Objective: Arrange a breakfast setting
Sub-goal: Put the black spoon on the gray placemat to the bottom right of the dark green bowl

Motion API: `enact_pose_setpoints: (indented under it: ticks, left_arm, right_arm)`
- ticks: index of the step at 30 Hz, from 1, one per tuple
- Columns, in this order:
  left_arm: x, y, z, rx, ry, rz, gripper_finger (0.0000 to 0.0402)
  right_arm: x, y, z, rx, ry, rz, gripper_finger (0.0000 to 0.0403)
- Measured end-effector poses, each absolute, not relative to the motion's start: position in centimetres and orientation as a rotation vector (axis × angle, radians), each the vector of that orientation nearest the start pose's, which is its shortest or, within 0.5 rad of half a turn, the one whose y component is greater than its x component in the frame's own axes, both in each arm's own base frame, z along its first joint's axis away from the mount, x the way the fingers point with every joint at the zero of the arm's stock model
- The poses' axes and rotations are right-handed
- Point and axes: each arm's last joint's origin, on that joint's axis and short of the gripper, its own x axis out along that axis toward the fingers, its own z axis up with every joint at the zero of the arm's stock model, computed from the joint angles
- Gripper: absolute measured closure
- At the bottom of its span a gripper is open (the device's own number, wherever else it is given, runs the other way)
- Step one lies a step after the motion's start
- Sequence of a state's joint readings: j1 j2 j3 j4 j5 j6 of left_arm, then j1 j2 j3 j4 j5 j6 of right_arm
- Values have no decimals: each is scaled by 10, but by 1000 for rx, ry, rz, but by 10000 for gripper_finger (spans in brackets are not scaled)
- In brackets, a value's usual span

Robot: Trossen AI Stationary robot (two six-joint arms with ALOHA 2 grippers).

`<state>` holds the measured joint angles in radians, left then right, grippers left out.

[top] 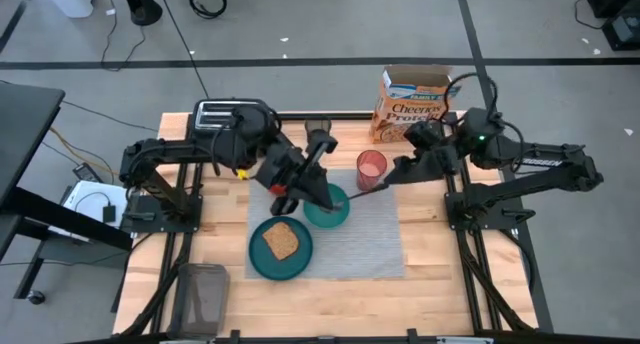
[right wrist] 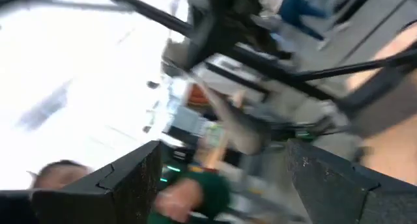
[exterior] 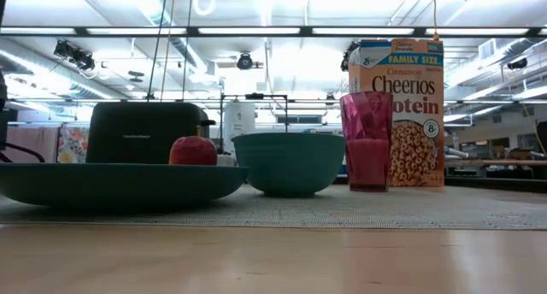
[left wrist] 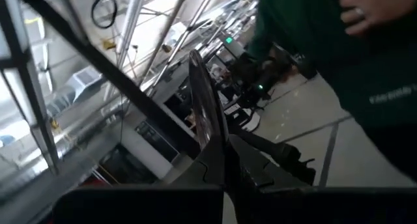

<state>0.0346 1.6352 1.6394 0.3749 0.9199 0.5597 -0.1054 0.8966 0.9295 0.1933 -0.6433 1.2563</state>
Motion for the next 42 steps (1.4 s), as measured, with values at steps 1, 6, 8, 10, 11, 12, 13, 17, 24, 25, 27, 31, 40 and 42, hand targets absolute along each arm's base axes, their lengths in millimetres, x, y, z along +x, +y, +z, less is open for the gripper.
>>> enact_pose_setpoints:
  ticks: [1, 6, 8, 10, 11, 12, 13, 17, 24, 25, 27, 31, 40, 42]
  left_arm:
    - [362, -12, 459, 718, -595, -761, 390]
    - [362, -17, 458, 818, -641, -744, 390]
    - [362, -16, 457, 849, -644, -738, 390]
    - [363, -14, 456, 869, -638, -732, 390]
    - [363, -14, 454, 877, -631, -733, 390]
    - [364, -14, 454, 883, -625, -734, 390]
    - [364, -14, 452, 888, -619, -735, 390]
    - [365, -14, 451, 914, -611, -726, 390]
    - [365, -11, 450, 913, -601, -722, 390]
    - [365, -11, 450, 913, -602, -723, 390]
    - [365, -11, 450, 914, -603, -725, 390]
    - [365, -11, 448, 935, -600, -726, 390]
    - [366, -10, 446, 967, -591, -724, 390]
    - [366, -9, 445, 975, -591, -720, 390]
  right_arm:
    - [187, -1, 400, 1192, 150, 603, 78]
    - [187, 7, 402, 1485, 226, 609, 86]
    - [190, 10, 401, 1593, 256, 592, 95]
    - [193, 11, 400, 1672, 239, 554, 106]
    - [194, 11, 400, 1697, 215, 542, 113]
    - [195, 11, 401, 1717, 196, 538, 120]
    - [197, 12, 401, 1733, 189, 538, 128]
    - [204, 16, 397, 1790, 238, 539, 164]
    - [213, 19, 394, 1809, 263, 550, 228]
    - [213, 19, 394, 1808, 262, 552, 236]
    - [214, 19, 393, 1814, 257, 543, 251]
    - [216, 19, 392, 1824, 252, 534, 279]
    - [216, 18, 392, 1872, 231, 509, 339]
    - [216, 18, 392, 1879, 218, 500, 355]
